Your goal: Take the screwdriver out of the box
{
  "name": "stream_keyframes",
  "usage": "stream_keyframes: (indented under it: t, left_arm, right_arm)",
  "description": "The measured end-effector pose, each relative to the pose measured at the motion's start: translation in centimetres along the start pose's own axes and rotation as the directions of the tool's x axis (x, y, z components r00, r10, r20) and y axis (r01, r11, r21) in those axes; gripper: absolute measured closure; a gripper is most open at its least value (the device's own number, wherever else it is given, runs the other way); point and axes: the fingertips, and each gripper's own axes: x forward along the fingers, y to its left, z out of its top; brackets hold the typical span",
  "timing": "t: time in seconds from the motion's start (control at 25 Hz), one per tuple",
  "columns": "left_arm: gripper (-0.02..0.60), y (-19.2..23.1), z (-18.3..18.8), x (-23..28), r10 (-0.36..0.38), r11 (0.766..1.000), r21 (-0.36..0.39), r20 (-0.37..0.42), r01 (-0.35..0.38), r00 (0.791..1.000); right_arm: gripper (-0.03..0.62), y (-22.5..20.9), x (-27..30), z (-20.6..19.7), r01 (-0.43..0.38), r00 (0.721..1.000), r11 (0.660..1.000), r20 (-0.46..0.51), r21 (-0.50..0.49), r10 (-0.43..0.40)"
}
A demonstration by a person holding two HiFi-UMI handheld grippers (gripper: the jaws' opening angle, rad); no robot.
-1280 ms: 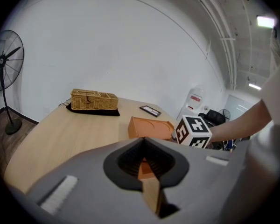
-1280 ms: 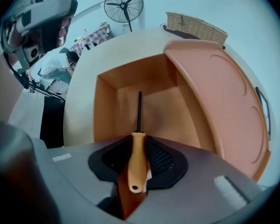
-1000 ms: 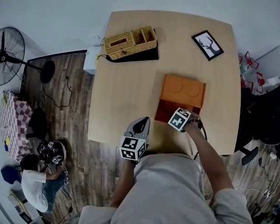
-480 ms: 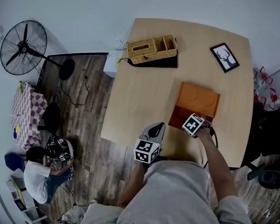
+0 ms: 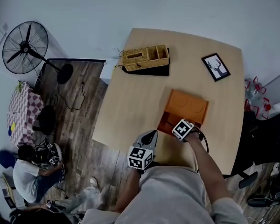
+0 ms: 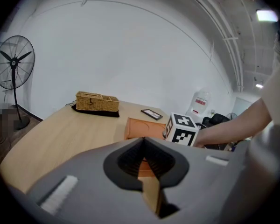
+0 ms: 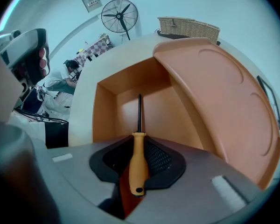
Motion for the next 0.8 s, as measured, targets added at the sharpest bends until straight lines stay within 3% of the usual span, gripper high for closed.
stream_keyframes:
  t: [0.44, 0.8]
  left_arm:
    - [0.528, -0.4, 1.2, -0.6, 0.020, 0.999, 0.037, 0.014, -0.020, 1.000]
    - [0.528, -0.3, 1.6, -1.0, -0.004, 0.998, 0.066, 0.000, 0.004, 1.000]
  right_arm:
    - [0.520, -0.1, -1.1, 0.5, -0.058, 0.998, 0.998, 0.027, -0.015, 0.058]
    - [0.522, -0.1, -1.8, 0.4, -0.035, 0.997, 0.999, 0.066, -0.029, 0.037]
